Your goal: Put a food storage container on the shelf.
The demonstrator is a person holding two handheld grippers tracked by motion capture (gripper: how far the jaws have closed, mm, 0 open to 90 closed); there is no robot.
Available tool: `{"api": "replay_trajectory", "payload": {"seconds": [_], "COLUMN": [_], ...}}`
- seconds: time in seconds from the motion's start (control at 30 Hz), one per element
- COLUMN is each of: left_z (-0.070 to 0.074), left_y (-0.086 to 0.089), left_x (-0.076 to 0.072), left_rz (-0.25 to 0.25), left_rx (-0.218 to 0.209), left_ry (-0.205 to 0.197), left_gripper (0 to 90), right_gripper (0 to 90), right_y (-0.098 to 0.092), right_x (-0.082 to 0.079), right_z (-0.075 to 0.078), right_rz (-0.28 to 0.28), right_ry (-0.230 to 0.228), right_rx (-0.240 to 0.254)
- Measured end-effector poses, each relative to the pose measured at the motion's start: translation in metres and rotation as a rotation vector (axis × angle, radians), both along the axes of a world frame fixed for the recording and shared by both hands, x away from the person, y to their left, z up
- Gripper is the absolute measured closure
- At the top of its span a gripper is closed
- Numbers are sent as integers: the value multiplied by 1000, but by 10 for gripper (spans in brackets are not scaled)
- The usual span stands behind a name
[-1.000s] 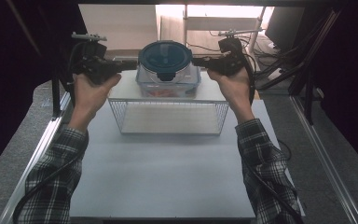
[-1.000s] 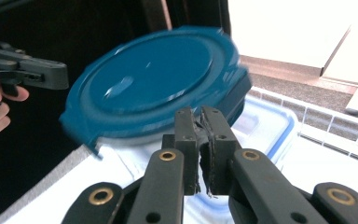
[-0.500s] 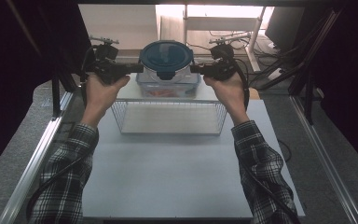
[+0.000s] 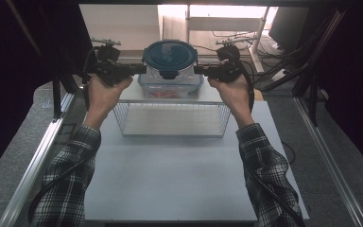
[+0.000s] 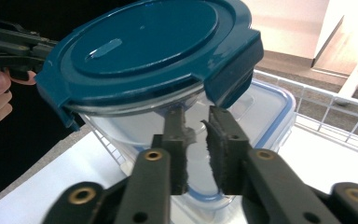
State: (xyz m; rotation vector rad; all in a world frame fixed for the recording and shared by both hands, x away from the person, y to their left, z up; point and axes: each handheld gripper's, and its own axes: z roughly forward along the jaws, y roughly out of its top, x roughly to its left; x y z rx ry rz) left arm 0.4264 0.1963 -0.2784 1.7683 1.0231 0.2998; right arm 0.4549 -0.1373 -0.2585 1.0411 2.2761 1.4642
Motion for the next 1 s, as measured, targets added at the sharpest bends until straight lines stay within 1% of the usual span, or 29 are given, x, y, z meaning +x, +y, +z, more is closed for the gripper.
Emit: {"api": "replay_trajectory", "payload": {"seconds": [0.1, 0.2, 0.27, 0.33, 0.4, 0.47, 0.57, 0.63, 0.67, 0.83, 0.93, 1.0], "left_z": [0, -2, -4, -7, -11, -14, -21, -26, -29, -35, -37, -38], "left_y": [1, 1, 0, -1, -2, -4, -5, -6, -6, -5, -6, -7], "left_x": [-7, -14, -17, -21, -25, -28, -34, -39, -40, -45, -49, -52], "left_rz": [-6, -24, -33, -43, -52, -55, -60, -60, -63, -71, -83, -92], "left_rx": [11, 6, 10, 16, 22, 27, 36, 44, 43, 29, 34, 41], "left_ry": [-20, -20, -18, -15, -17, -22, -47, -54, -57, -46, -46, -47], "left_gripper": [652, 585, 538, 498, 458, 411, 341, 290, 277, 191, 135, 115], "right_gripper": [699, 655, 621, 579, 532, 486, 425, 384, 364, 250, 205, 174], "right_y": [0, 1, 3, 3, 4, 5, 5, 6, 5, 4, 3, 3], "right_x": [-3, -9, -15, -19, -23, -26, -31, -34, -36, -41, -44, -46], "right_z": [-2, -3, -3, -4, -5, -7, -10, -13, -14, -19, -22, -23], "right_rz": [14, 30, 43, 53, 62, 72, 78, 82, 83, 89, 93, 98], "right_ry": [-2, -11, -19, -30, -30, -31, -41, -41, -48, -61, -62, -66], "right_rx": [-9, -9, -11, -14, -15, -27, -41, -50, -53, -51, -56, -58]}}
